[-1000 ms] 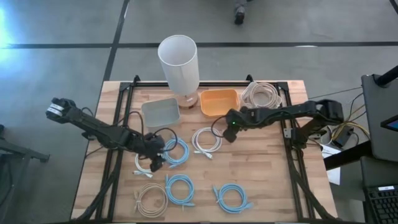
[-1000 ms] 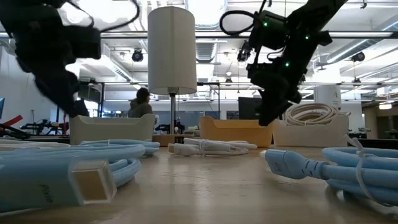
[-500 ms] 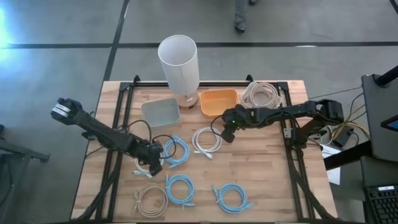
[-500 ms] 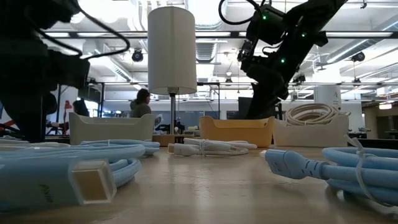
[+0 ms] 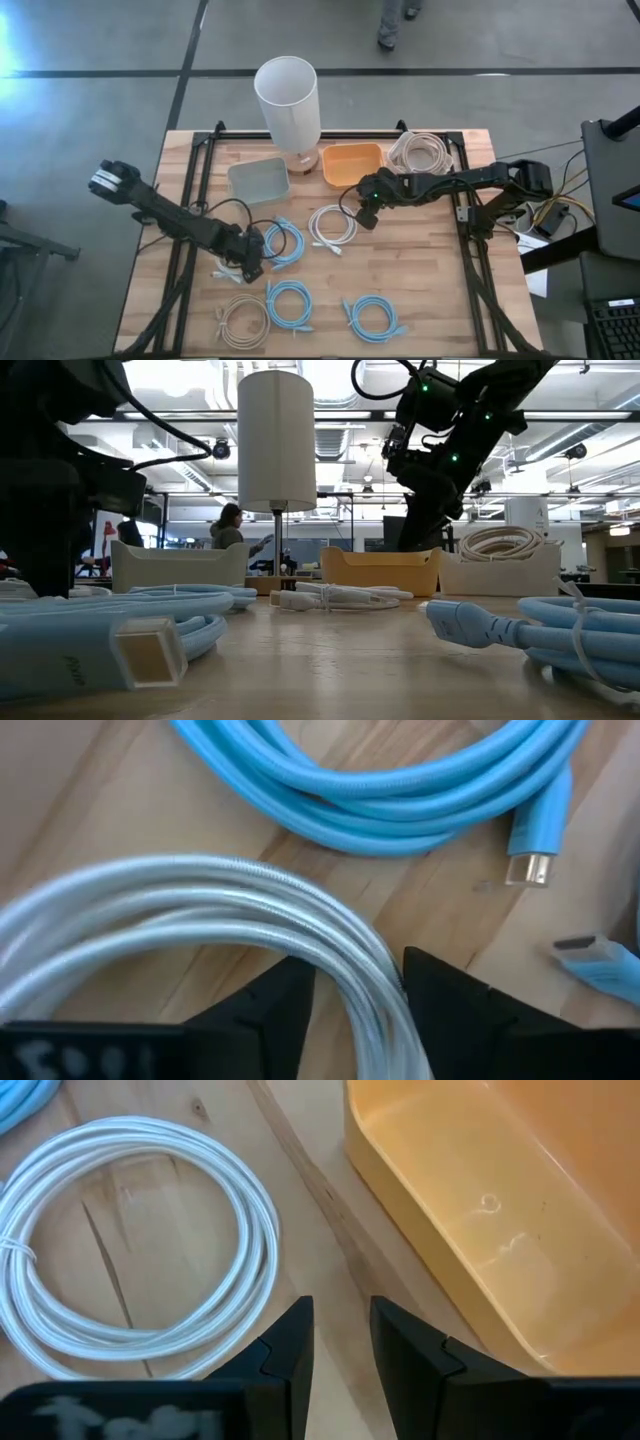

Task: Sort HDMI cables
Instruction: Put the white bin HDMI cable into the grey bin, then put the white HDMI cable into the grey bin

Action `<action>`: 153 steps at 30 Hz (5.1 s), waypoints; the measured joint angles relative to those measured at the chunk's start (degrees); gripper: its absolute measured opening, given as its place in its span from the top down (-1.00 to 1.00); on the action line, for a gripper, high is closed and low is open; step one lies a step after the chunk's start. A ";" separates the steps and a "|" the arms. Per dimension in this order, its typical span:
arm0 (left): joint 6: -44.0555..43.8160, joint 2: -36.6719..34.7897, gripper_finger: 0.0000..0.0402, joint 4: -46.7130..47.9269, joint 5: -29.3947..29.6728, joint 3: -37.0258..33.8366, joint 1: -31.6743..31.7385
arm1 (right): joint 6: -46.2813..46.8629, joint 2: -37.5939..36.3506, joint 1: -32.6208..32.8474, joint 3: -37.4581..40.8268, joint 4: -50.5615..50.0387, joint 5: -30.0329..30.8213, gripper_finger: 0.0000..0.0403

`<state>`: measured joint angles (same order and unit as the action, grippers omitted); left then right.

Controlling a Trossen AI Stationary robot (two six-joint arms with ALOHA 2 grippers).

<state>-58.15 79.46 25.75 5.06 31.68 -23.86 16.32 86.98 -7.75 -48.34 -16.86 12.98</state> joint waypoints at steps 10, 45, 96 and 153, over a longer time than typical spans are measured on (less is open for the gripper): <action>-1.64 -4.89 0.92 0.76 0.34 0.20 0.02 | 0.15 0.00 0.00 0.00 1.69 0.01 0.53; 23.14 -1.80 0.94 28.72 36.36 22.17 14.89 | 2.12 0.00 0.00 0.00 2.78 -0.02 0.53; 33.62 19.56 0.36 16.35 45.40 20.81 25.27 | 2.12 0.00 0.00 0.00 3.71 -0.01 0.53; 37.51 -1.08 0.33 8.33 24.76 22.34 20.22 | 8.41 6.89 3.62 0.02 9.67 -7.03 0.53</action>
<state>-20.64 78.38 34.08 29.82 54.02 -3.64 24.72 93.87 -4.13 -48.31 -7.19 5.96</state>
